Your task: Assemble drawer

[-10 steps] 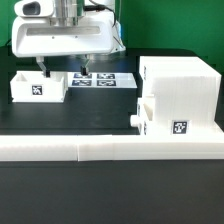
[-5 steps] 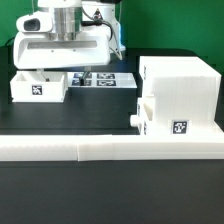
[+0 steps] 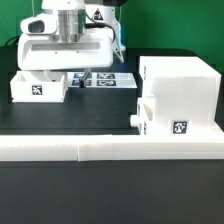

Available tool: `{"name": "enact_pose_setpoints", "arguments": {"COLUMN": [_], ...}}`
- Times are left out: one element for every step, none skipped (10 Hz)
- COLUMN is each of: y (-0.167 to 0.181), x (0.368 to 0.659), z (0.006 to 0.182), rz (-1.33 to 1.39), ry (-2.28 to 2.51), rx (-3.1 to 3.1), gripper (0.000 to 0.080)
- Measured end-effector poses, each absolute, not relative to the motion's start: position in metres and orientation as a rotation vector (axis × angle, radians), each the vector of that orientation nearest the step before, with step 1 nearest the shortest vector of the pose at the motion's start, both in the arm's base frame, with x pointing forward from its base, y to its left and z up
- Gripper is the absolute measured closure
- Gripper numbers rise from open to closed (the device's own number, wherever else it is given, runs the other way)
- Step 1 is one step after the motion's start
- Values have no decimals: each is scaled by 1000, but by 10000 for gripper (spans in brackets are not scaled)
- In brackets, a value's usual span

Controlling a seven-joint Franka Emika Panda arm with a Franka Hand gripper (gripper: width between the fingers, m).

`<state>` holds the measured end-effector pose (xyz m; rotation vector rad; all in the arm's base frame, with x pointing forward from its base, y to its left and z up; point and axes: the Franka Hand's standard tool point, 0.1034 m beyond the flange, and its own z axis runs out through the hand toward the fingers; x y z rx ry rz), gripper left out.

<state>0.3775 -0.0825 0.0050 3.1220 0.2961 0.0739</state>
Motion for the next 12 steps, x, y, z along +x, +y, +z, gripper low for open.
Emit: {"name": "enact_pose_setpoints", "arguments": {"y": [-82,-83,-83,-82,-82,-82,-82,-82,-82,-82,-82,-75], "x": [377,377,377,378,378,378,378,378,378,378,379,386], "z": [5,5,5,5,5,5,5,5,5,5,6,10], "rz": [74,74,74,74,74,74,74,74,74,74,77,47], "ry": [298,298,299,302,303,304,306,306,307,307,312,397], "rx": [3122,3122,3122,3122,3121,3121,3121,3121,3121,3121,3121,3122], "gripper": [407,594,721,721,757,757,757,757,757,757,757,757]}}
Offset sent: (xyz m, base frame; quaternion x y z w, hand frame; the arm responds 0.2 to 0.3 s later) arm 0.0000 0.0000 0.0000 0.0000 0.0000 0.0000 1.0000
